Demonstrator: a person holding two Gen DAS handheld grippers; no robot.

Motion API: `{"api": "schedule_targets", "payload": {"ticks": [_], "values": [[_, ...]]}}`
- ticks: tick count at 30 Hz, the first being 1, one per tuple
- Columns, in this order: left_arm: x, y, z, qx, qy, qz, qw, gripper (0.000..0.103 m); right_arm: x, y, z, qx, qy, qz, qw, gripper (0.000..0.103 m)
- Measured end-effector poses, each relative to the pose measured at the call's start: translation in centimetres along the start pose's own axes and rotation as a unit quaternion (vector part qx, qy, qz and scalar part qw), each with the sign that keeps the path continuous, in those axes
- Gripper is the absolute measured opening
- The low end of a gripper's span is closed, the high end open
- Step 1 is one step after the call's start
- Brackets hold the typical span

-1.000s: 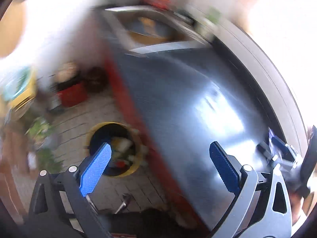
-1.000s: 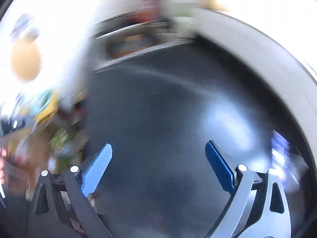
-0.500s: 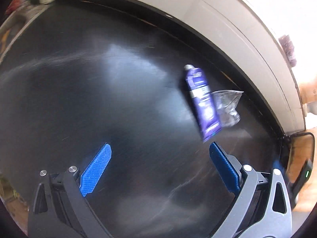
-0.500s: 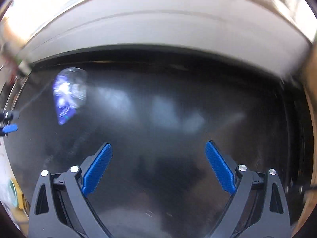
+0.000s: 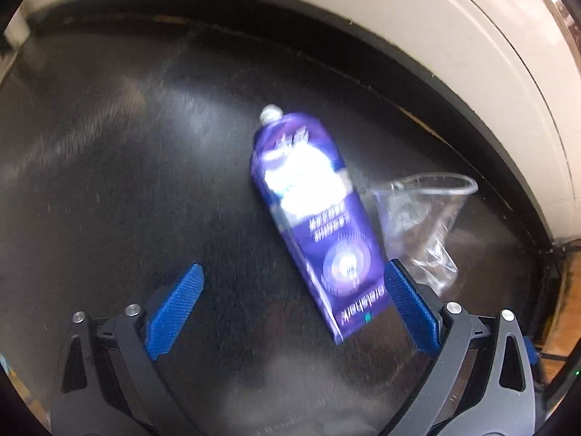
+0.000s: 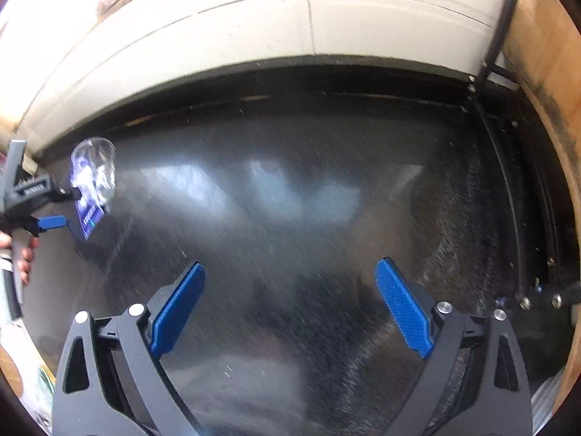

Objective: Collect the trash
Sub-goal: 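Move the left gripper to the purple toothpaste tube and grasp it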

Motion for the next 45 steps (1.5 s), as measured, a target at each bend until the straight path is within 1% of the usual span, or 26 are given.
{"api": "schedule_targets", "payload": {"ticks": [6,9,11,12,13,15,19,20,21,22,23,24,26,28,31,33,34,36,37,40,42,43,44,45], "values": [[-1.1,-1.7,-2.1,-0.014,-0.016,-0.016,0.9996,0.096,-1.4,2.6,-2.7,0.007,0.003,-0.020,1.000,0.092],[-2.0,-3.2,-2.8,-0.034,-0.039,-0.033,0.9981,0.096,-2.5,4.9,-3.8,0.028,0.012,-0.025,0.999,0.092],[-2.3,-3.9,-2.7,-0.057,-0.065,-0.052,0.9949,0.096,-3.1,6.1,-4.4,0.042,0.016,-0.031,0.998,0.092],[-2.4,-4.1,-2.7,-0.066,-0.074,-0.056,0.9935,0.096,-3.1,6.4,-4.6,0.048,0.017,-0.033,0.998,0.092],[-2.6,-4.0,-2.6,-0.082,-0.090,-0.065,0.9904,0.096,-3.4,7.1,-4.9,0.055,0.019,-0.036,0.998,0.092],[-2.5,-3.8,-1.8,-0.102,-0.102,-0.061,0.9876,0.096,-3.9,8.2,-5.4,0.067,0.022,-0.041,0.997,0.092],[-1.7,-1.7,-0.7,-0.130,-0.087,-0.061,0.9858,0.095,-4.8,10.2,-6.0,0.100,0.029,-0.046,0.993,0.092],[-1.3,-1.0,-0.6,-0.133,-0.084,-0.061,0.9857,0.090,-5.0,10.7,-6.1,0.106,0.031,-0.048,0.993,0.092],[-1.0,-0.3,-0.5,-0.137,-0.081,-0.061,0.9854,0.084,-5.3,11.3,-6.2,0.113,0.033,-0.049,0.992,0.092],[-0.7,0.2,-0.5,-0.138,-0.078,-0.062,0.9854,0.080,-5.6,11.8,-6.4,0.119,0.034,-0.049,0.991,0.092],[-0.5,0.8,-0.5,-0.137,-0.074,-0.064,0.9858,0.073,-5.7,12.2,-6.5,0.126,0.035,-0.049,0.990,0.092],[-0.1,1.4,-0.4,-0.134,-0.071,-0.066,0.9863,0.070,-5.9,13.1,-6.7,0.137,0.033,-0.051,0.989,0.092],[0.1,2.8,-0.7,-0.121,-0.066,-0.068,0.9881,0.070,-6.0,14.5,-7.1,0.156,0.029,-0.055,0.986,0.092],[0.2,3.7,-1.4,-0.113,-0.063,-0.063,0.9896,0.070,-6.0,15.6,-7.4,0.164,0.026,-0.062,0.984,0.092],[0.3,3.8,-2.1,-0.131,-0.050,-0.057,0.9885,0.070,-6.2,16.8,-7.5,0.170,0.026,-0.071,0.983,0.092],[-0.2,3.3,-3.4,-0.140,-0.045,-0.052,0.9878,0.071,-6.3,17.4,-7.4,0.177,0.028,-0.072,0.981,0.092],[-0.4,2.8,-4.6,-0.144,-0.042,-0.051,0.9874,0.071,-6.1,17.6,-7.4,0.180,0.028,-0.072,0.981,0.092],[-0.6,1.8,-5.8,-0.156,-0.036,-0.040,0.9862,0.071,-6.3,18.1,-7.2,0.182,0.032,-0.073,0.980,0.092],[-0.8,1.3,-6.4,-0.164,-0.028,-0.029,0.9856,0.071,-6.5,18.4,-7.2,0.181,0.033,-0.075,0.980,0.092],[-1.0,0.6,-7.7,-0.183,-0.022,-0.017,0.9826,0.070,-7.0,19.1,-7.4,0.184,0.037,-0.077,0.979,0.092],[-0.9,-0.8,-8.4,-0.186,-0.014,-0.004,0.9825,0.057,-7.4,19.6,-7.9,0.187,0.038,-0.077,0.979,0.092],[-0.8,-1.0,-8.8,-0.172,0.002,0.020,0.9849,0.055,-7.7,19.8,-8.1,0.186,0.038,-0.078,0.979,0.092],[-0.8,-1.0,-9.0,-0.164,0.010,0.032,0.9858,0.049,-7.8,19.9,-8.3,0.184,0.037,-0.079,0.979,0.092],[-0.8,-0.9,-9.2,-0.164,0.015,0.039,0.9856,0.036,-7.9,20.0,-8.5,0.181,0.037,-0.081,0.979,0.092]]}}
Point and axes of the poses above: each gripper's, at about its wrist camera, not at the fingertips, and x roughly against the way its jaws point, y to its left, z to its underside, the point moved 6 cm from there along -x, roughly the way its jaws point, and after that the axes turned 15 degrees about x, right-handed, at the moved point
